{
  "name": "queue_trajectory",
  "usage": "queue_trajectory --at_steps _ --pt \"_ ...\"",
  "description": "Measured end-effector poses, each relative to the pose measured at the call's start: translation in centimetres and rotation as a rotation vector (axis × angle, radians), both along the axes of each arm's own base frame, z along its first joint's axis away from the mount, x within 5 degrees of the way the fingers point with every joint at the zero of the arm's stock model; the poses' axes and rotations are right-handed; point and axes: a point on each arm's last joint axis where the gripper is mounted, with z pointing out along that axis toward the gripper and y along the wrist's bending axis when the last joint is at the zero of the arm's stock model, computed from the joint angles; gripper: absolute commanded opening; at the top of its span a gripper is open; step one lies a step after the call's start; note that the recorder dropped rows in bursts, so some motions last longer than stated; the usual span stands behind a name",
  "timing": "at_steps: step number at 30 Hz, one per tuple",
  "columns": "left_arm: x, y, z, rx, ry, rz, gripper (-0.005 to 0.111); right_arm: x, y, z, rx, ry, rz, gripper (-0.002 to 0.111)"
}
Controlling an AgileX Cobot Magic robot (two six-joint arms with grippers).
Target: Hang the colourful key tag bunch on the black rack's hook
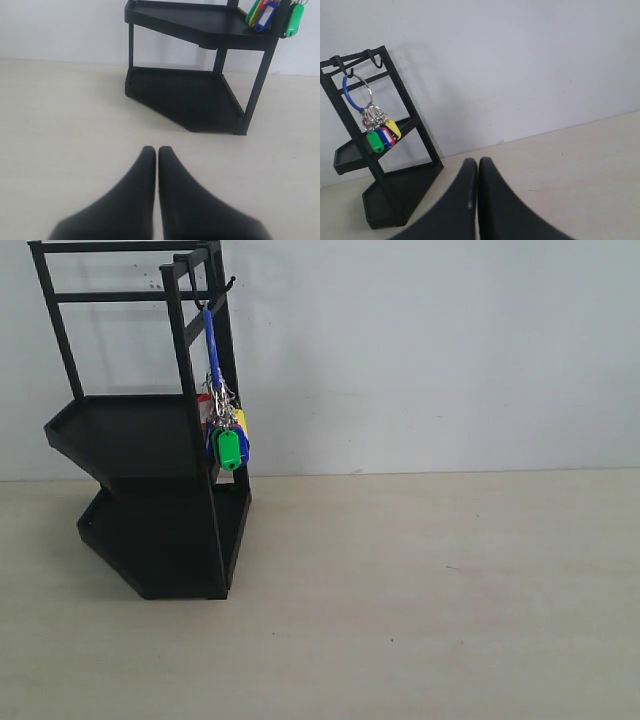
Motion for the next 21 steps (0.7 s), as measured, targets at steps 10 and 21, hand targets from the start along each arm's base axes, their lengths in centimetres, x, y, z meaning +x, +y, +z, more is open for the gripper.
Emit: queue_trajectory --at_steps 10,21 --pt "0.00 0.00 0.00 0.000 0.000 0.000 0.004 0.04 -0.26 -0.19 -0.001 0.005 -0.049 0.000" --pt "0.00 0.00 0.00 0.000 0.000 0.000 0.004 -0.01 -0.07 0.01 -0.751 -0.127 -0.109 0.000"
